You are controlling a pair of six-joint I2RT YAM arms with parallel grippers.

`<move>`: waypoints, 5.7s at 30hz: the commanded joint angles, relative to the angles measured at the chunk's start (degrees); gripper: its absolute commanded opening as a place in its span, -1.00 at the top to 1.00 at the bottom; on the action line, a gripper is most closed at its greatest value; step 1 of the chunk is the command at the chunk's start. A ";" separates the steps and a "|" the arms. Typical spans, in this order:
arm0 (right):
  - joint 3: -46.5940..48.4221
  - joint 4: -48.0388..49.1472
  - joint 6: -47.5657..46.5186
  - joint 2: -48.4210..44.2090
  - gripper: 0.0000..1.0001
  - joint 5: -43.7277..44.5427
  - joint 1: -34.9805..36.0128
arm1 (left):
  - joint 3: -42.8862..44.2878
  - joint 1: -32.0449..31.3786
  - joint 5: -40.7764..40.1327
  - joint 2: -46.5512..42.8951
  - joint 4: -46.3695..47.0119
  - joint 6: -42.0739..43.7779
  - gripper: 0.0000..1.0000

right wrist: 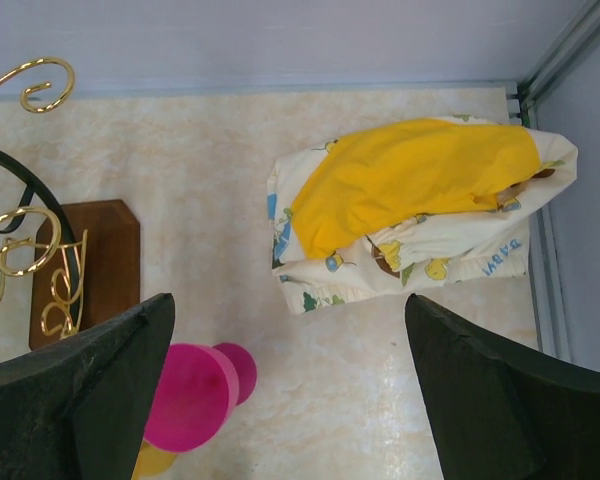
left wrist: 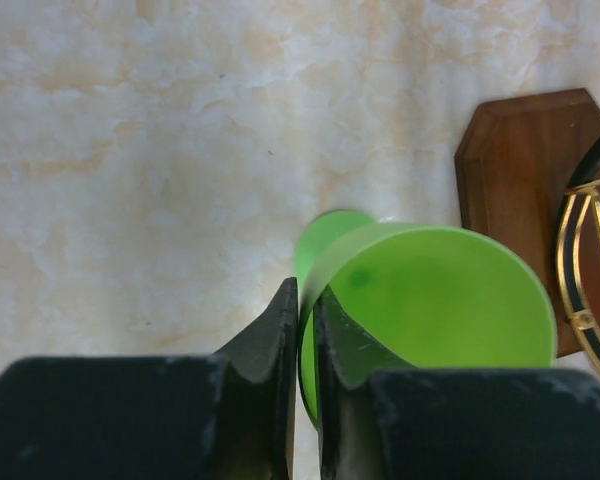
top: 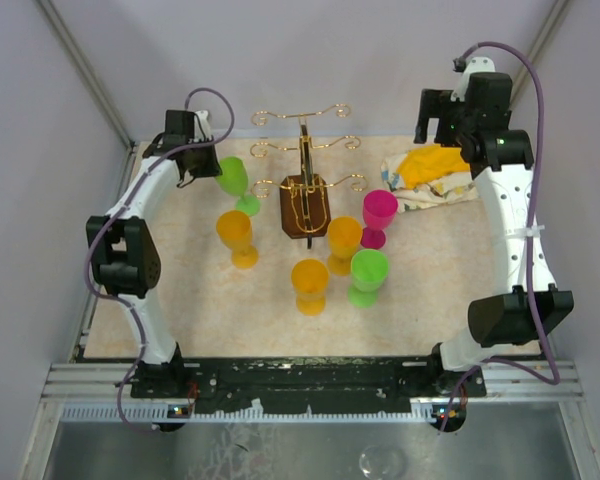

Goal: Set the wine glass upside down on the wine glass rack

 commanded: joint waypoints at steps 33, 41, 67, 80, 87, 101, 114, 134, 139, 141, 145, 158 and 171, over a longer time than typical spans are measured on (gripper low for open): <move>5.39 19.10 25.52 2.35 -0.99 -16.10 9.81 | -12.54 -0.78 -14.04 -29.51 55.40 -14.05 1.00; 18.10 23.07 36.95 12.04 -0.90 -26.05 13.54 | -22.24 -8.31 -18.92 -29.85 76.95 -14.86 1.00; 7.54 60.31 68.23 15.30 -0.59 -38.85 16.55 | -30.03 -37.38 -42.22 -16.25 132.44 28.11 1.00; 13.76 53.60 67.12 20.58 -0.45 -41.03 17.39 | -29.07 -39.05 -38.87 -14.66 132.38 26.96 1.00; 17.31 53.00 67.92 23.75 -0.30 -42.17 18.38 | -29.13 -39.78 -38.13 -14.43 132.38 26.31 1.00; 18.54 53.00 67.84 24.18 0.49 -44.84 18.69 | -26.97 -39.83 -38.75 -12.25 132.44 27.42 1.00; 27.70 50.91 62.62 27.81 1.00 -44.84 18.52 | -31.17 -39.87 -36.57 -16.12 127.73 25.71 0.34; 36.24 33.15 32.37 27.01 1.00 -31.06 7.19 | -43.39 -39.80 -39.34 -29.38 111.10 21.33 -0.63; 34.02 32.15 27.37 25.22 1.00 -34.66 6.90 | -34.42 -37.43 -39.05 -26.54 98.69 21.25 -0.71; 33.47 33.95 28.22 24.97 1.00 -38.73 6.86 | -29.73 -35.82 -36.32 -24.69 91.58 19.63 -0.75; 32.16 37.00 28.24 23.96 1.00 -44.35 7.45 | -22.70 -34.17 -32.54 -21.09 82.78 19.10 -0.81; 28.54 44.48 29.83 21.57 1.00 -46.95 11.74 | -18.99 -32.76 -29.31 -15.71 74.35 15.03 -0.86; 27.01 43.41 27.60 21.21 0.93 -46.11 12.69 | -18.31 -32.76 -27.94 -15.88 75.37 11.94 -0.86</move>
